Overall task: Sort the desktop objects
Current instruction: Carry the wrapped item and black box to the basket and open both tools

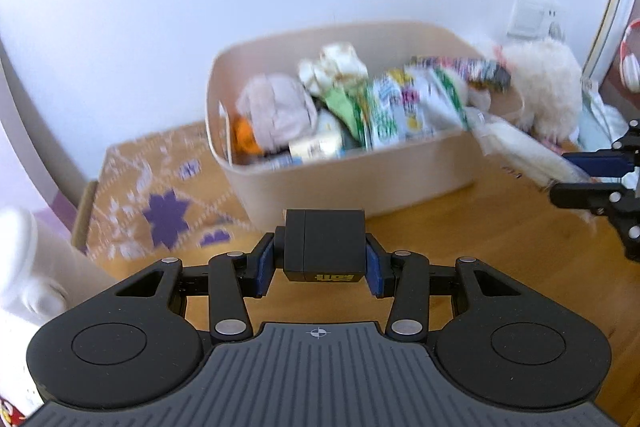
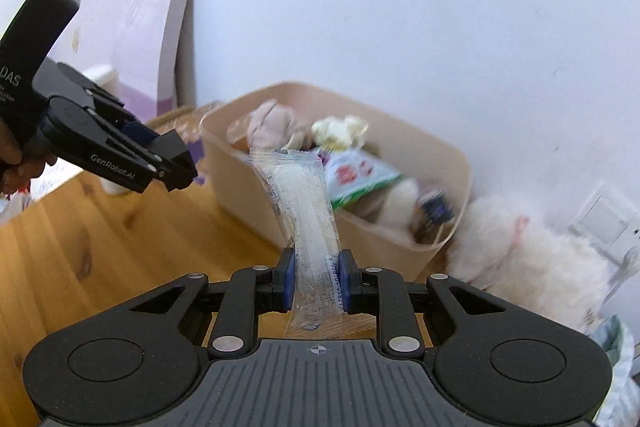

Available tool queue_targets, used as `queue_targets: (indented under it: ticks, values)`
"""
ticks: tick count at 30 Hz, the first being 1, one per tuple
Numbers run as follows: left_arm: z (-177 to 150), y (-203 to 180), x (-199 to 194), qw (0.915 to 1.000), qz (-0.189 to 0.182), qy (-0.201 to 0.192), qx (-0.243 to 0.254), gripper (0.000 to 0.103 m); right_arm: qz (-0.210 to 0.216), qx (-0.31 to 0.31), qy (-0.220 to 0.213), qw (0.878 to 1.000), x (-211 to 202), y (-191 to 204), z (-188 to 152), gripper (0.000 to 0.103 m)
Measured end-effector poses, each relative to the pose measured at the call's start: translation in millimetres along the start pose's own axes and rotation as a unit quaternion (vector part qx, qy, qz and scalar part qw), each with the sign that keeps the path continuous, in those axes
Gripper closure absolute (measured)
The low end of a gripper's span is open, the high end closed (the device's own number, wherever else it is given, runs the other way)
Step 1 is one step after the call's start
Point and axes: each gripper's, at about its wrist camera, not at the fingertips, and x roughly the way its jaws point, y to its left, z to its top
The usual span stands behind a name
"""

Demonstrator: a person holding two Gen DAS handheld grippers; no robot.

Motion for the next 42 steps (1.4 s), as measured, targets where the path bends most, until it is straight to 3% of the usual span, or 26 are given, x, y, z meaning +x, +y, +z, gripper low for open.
queue_targets:
  ticks: [13, 24, 33, 42]
  values:
    - [52.4, 1.3, -16.6, 0.9981, 0.024, -0.053, 0.02, 0.058, -0.032, 0.012, -0.036, 0.999, 7.1, -33.8, 51.8, 0.083]
    - [91.6, -0.8, 2.9, 0.9945, 0.049, -0.074, 0.056, 0.058, -0.053, 0.051, -0.025, 0.997, 48.6, -57.7, 80.3, 0.082]
    - [104.3, 3.3, 38.0, 0.9962, 0.053, -0.052, 0.044, 0.058, -0.069, 0.033, 0.0, 0.997, 87.4, -58.9, 91.6, 0.082]
    - [108.9, 8.4, 70.4, 0.999, 0.04, -0.014, -0.013, 0.058, -0.081, 0.018, 0.054, 0.995, 125.0, -51.8, 93.2, 0.082]
